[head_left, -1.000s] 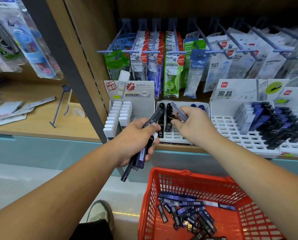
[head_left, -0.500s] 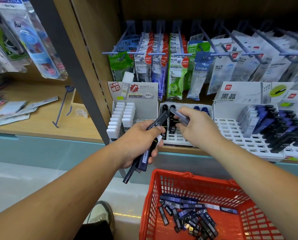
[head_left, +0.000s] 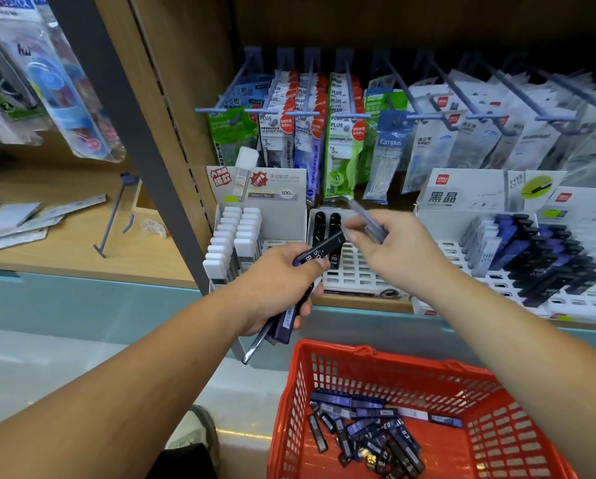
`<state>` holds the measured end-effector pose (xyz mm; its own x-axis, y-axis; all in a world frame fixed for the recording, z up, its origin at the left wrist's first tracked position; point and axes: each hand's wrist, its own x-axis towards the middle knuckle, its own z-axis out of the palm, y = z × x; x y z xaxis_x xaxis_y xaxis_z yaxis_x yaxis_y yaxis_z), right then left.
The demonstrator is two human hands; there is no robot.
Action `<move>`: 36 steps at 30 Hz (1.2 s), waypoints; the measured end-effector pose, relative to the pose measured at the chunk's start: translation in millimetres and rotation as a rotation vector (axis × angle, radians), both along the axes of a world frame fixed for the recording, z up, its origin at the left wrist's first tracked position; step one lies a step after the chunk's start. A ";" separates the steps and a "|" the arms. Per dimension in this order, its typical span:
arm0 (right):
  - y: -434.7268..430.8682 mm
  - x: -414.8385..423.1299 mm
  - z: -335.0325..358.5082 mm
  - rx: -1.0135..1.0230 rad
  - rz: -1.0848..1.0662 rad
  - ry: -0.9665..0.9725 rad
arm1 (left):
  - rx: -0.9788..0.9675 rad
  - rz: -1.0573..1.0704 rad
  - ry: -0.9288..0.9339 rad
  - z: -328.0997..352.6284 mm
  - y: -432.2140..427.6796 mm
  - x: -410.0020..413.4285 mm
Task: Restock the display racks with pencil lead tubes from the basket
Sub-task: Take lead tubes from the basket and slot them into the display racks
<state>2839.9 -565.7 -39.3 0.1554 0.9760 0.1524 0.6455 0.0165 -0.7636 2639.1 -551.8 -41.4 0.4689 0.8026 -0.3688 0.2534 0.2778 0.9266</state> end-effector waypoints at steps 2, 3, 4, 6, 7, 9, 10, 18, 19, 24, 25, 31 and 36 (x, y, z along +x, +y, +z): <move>-2.8 -4.5 -7.1 -0.078 0.064 -0.056 | 0.012 0.010 0.029 -1.8 0.7 0.3; -3.1 -6.5 -10.5 -0.099 0.090 -0.080 | 0.015 0.019 0.041 -3.1 1.2 -0.4; -2.2 -7.8 -13.5 -0.110 0.105 -0.094 | 0.019 0.027 0.055 -3.9 1.7 -1.5; 0.7 -9.0 -15.9 -0.108 0.114 -0.101 | 0.024 0.039 0.077 -4.8 1.8 -3.9; 1.8 -9.7 -16.0 -0.099 0.107 -0.107 | 0.024 0.043 0.081 -4.7 1.8 -5.3; 3.6 -9.7 -17.0 -0.057 0.086 -0.127 | 0.020 0.049 0.083 -4.7 2.1 -8.6; 3.3 -9.8 -17.4 -0.037 0.085 -0.139 | 0.018 0.052 0.086 -4.4 2.2 -10.0; 0.7 -6.8 -19.6 -0.073 0.089 -0.193 | 0.023 0.023 0.087 -4.6 3.3 -5.5; 0.4 -7.2 -16.1 -0.059 0.059 -0.118 | 0.025 0.019 0.087 -4.6 3.0 -4.6; -10.5 -7.6 8.0 -0.063 0.138 0.051 | 0.094 -0.065 0.114 -2.0 -0.2 0.1; -12.5 -7.6 8.9 -0.094 0.165 0.004 | 0.114 -0.081 0.116 -0.9 -1.4 0.9; -18.2 2.1 8.8 -0.213 0.056 0.128 | 0.116 0.092 0.000 3.7 0.6 -2.1; -22.8 -2.2 7.6 -0.262 0.079 0.193 | 0.143 0.096 -0.061 8.2 2.3 1.7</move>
